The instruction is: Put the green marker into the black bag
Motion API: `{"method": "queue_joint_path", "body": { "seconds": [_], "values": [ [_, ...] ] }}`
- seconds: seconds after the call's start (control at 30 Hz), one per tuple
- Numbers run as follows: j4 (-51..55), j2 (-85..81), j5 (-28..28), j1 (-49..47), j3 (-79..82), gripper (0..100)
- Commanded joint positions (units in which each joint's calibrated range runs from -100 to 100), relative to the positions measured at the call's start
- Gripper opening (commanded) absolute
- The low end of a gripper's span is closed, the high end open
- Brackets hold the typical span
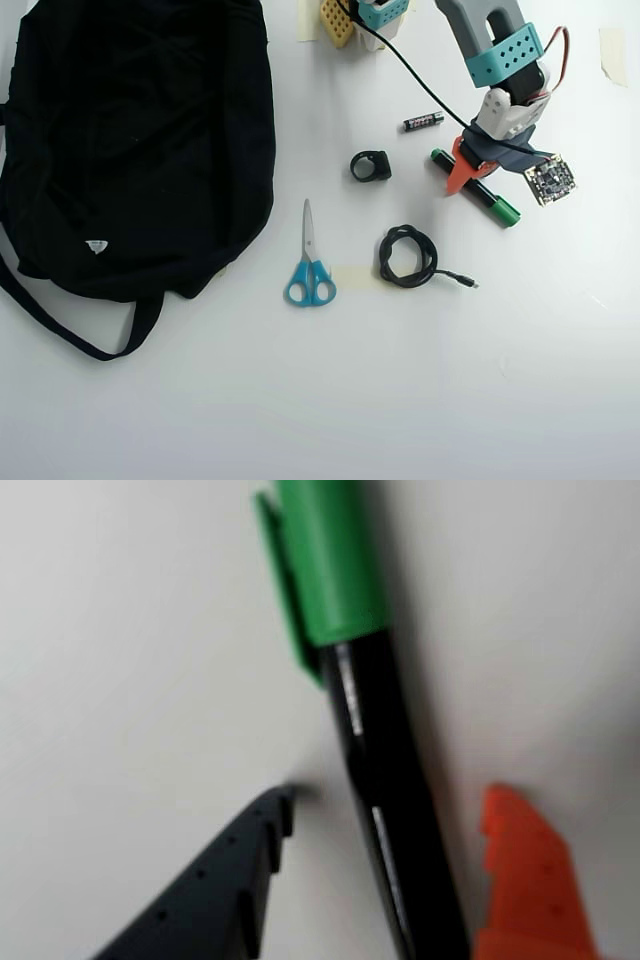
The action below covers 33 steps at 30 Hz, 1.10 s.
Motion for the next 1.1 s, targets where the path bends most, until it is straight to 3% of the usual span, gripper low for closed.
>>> {"method": "queue_joint_path", "body": {
  "seconds": [0.0,0.53,0.7,1.07],
  "values": [
    [-1.1,0.5,-1.6,-0.4,0.5,17],
    [-1.1,0.5,-1.9,-0.2,0.5,14],
    [-1.1,0.4,-1.9,-0.2,0.5,2],
    [-1.1,0.0,-1.9,0.0,0.5,2]
  ]
}}
